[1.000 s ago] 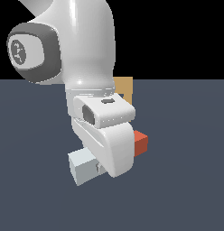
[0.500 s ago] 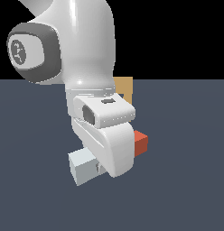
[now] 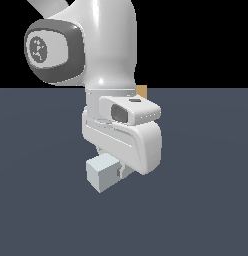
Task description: Insert the peg into the horizontal hole in a box.
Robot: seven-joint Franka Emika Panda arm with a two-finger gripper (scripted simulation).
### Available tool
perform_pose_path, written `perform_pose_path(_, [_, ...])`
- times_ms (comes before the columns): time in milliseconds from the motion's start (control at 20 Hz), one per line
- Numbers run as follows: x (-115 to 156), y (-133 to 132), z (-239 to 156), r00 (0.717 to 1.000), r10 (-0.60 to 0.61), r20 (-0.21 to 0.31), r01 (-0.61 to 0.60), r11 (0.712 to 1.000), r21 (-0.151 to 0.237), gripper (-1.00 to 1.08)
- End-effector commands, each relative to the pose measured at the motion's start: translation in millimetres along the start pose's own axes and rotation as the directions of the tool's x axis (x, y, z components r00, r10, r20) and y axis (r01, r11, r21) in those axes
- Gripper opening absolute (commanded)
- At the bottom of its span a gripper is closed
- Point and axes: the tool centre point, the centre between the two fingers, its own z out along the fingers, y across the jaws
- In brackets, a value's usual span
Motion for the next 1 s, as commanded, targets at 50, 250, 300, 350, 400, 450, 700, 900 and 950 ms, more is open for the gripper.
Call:
perform_pose_path(50, [20.3, -4.5, -12.8, 0.994, -0.109, -0.003, 0.109, 0.994, -0.005, -1.0])
perform_pose_path(250, [46.8, -16.8, -28.1, 0.963, -0.268, -0.002, 0.268, 0.963, -0.006, -1.0])
perform_pose_path(300, [53.7, -21.0, -32.3, 0.95, -0.311, -0.002, 0.311, 0.95, -0.006, -1.0])
perform_pose_path(350, [60.1, -25.3, -36.2, 0.936, -0.351, -0.002, 0.351, 0.936, -0.006, -1.0])
perform_pose_path(400, [65.8, -29.6, -39.9, 0.922, -0.388, -0.001, 0.388, 0.922, -0.006, -1.0])
perform_pose_path(450, [71.1, -33.8, -43.3, 0.907, -0.422, -0.001, 0.422, 0.907, -0.006, -1.0])
perform_pose_path(700, [90.0, -52.8, -56.8, 0.835, -0.55, -0.001, 0.55, 0.835, -0.006, -1.0])
perform_pose_path(900, [98.3, -63.7, -63.5, 0.792, -0.61, -0.001, 0.61, 0.792, -0.005, -1.0])
perform_pose_path(950, [99.6, -65.7, -64.7, 0.785, -0.62, -0.001, 0.62, 0.785, -0.005, -1.0])
